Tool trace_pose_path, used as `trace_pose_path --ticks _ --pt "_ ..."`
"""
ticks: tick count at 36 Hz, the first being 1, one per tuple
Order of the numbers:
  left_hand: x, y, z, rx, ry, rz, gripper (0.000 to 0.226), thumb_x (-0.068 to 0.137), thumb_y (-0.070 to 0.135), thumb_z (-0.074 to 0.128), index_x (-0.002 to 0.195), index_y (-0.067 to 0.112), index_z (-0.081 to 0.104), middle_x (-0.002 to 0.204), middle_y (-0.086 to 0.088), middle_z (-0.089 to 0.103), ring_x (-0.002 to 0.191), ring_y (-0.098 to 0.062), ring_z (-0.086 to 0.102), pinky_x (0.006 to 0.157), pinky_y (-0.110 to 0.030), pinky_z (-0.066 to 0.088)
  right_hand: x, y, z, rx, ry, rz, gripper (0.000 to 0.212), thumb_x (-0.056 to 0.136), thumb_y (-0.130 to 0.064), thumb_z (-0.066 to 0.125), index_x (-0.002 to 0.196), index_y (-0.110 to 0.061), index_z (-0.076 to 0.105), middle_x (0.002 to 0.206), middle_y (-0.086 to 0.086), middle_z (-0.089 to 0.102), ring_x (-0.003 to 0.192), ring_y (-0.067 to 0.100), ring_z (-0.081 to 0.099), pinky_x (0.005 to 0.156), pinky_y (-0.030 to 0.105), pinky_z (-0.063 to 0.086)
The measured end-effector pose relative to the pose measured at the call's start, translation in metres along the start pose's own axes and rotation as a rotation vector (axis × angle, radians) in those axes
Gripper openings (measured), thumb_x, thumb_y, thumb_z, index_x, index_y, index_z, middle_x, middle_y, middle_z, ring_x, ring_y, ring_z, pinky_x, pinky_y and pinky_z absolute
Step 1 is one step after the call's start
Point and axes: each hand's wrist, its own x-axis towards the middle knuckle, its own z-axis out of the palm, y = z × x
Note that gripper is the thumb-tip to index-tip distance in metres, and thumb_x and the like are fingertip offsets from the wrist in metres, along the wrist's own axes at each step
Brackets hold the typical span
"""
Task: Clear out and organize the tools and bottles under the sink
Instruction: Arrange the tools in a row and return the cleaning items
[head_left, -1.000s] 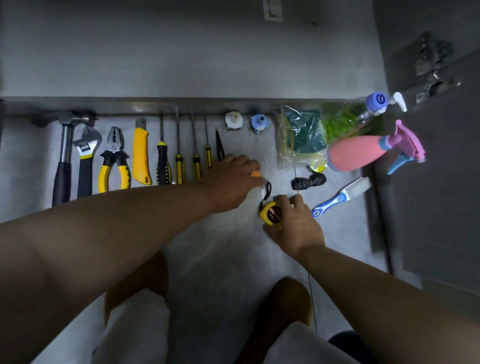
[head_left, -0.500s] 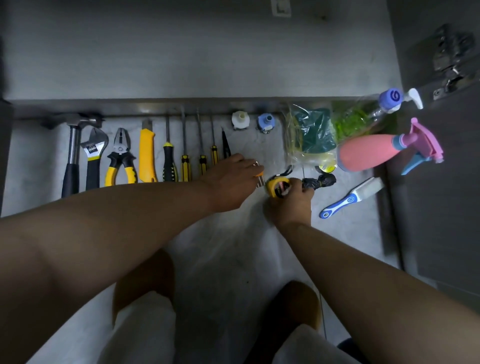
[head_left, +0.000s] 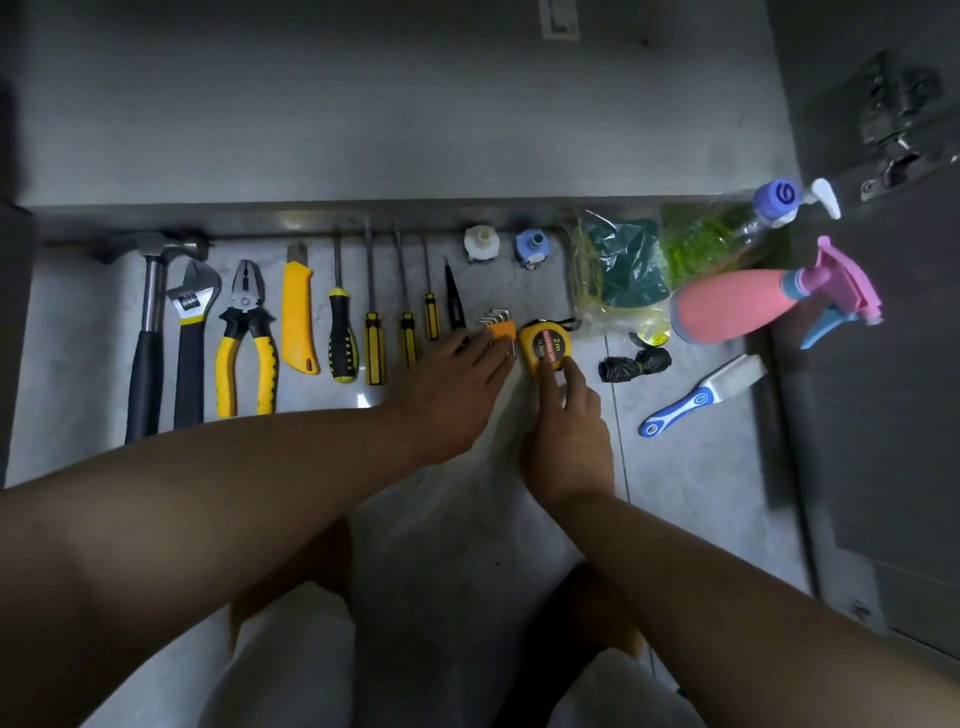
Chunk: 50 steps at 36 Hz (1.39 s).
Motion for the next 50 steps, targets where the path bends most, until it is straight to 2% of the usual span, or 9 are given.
trace_pose_path --ticks 10,16,25,29,34,37,41,44,50 --pt "0.004 -0.006 -0.001 -0.021 -0.015 -0.049 0.072 0.102 0.043 0.041 0.159 0.004 0.021 0.165 -0.017 0.023 0.153 -0.036 0.019 0.125 -0.052 0.014 0.021 -0.021 -0.009 -0.204 -0.042 0.012 0.092 0.09 -0.023 0.058 0.159 -0.016 -0.002 0.165 0.01 0.001 0.128 0.033 0.04 0.099 0.043 0.041" --pt "0.007 -0.007 -0.003 -0.044 -0.008 -0.073 0.069 0.103 0.041 0.04 0.159 0.005 0.021 0.166 -0.017 0.022 0.154 -0.035 0.018 0.126 -0.053 0.011 0.027 -0.032 -0.013 -0.134 -0.083 0.043 0.091 0.091 -0.03 0.058 0.159 -0.013 0.0 0.164 0.01 -0.001 0.129 0.033 0.039 0.092 0.046 0.049" --pt "0.006 -0.008 0.002 -0.032 -0.024 -0.067 0.075 0.102 0.043 0.043 0.16 0.003 0.017 0.167 -0.018 0.017 0.155 -0.035 0.013 0.125 -0.053 0.011 0.039 -0.032 -0.014 -0.089 -0.098 0.071 0.092 0.091 -0.02 0.057 0.159 -0.015 -0.004 0.163 0.009 -0.004 0.131 0.034 0.037 0.088 0.048 0.05" --pt "0.002 -0.008 0.004 -0.084 0.008 -0.079 0.074 0.101 0.041 0.045 0.16 0.004 0.019 0.166 -0.017 0.019 0.155 -0.034 0.014 0.126 -0.052 0.009 0.034 -0.03 -0.019 -0.044 -0.092 0.043 0.09 0.088 -0.019 0.062 0.158 -0.015 0.006 0.16 0.01 0.003 0.127 0.033 0.041 0.087 0.046 0.051" --pt "-0.01 -0.008 -0.004 -0.207 0.09 -0.065 0.059 0.097 0.03 0.05 0.152 0.012 0.041 0.161 -0.012 0.033 0.152 -0.031 0.025 0.125 -0.05 0.016 0.021 -0.026 -0.032 0.042 -0.119 -0.098 0.066 0.087 -0.013 0.062 0.145 -0.016 0.03 0.151 0.013 0.018 0.114 0.035 0.055 0.082 0.045 0.055" --pt "-0.024 -0.011 -0.014 -0.259 0.131 -0.055 0.043 0.097 0.024 0.048 0.139 0.014 0.055 0.153 -0.014 0.043 0.143 -0.031 0.038 0.12 -0.047 0.025 0.016 -0.024 -0.045 0.028 -0.203 -0.144 0.061 0.088 -0.015 0.061 0.144 -0.015 0.035 0.15 0.012 0.021 0.114 0.036 0.056 0.086 0.049 0.055" --pt "-0.048 -0.028 -0.029 -0.291 0.081 -0.086 0.039 0.1 0.028 0.047 0.136 0.018 0.057 0.15 -0.006 0.044 0.135 -0.025 0.044 0.112 -0.039 0.03 0.012 -0.03 -0.066 -0.066 -0.342 -0.173 0.059 0.093 -0.021 0.059 0.146 -0.011 0.036 0.145 0.018 0.027 0.118 0.039 0.054 0.097 0.048 0.051" --pt "-0.072 -0.048 -0.043 -0.415 0.008 -0.185 0.036 0.1 0.028 0.049 0.134 0.021 0.059 0.137 0.001 0.05 0.124 -0.019 0.052 0.105 -0.036 0.04 0.008 -0.045 -0.081 -0.089 -0.41 -0.215 0.052 0.097 -0.025 0.055 0.144 -0.009 0.039 0.141 0.018 0.034 0.118 0.039 0.054 0.1 0.045 0.049" --pt "-0.139 -0.083 -0.054 -0.73 -0.01 -0.582 0.017 0.097 0.019 0.053 0.099 0.021 0.069 0.109 -0.002 0.059 0.105 -0.021 0.06 0.091 -0.034 0.05 -0.004 -0.095 -0.101 -0.114 -0.511 -0.349 0.048 0.099 -0.026 0.053 0.144 -0.013 0.041 0.143 0.015 0.039 0.128 0.032 0.049 0.104 0.039 0.044"
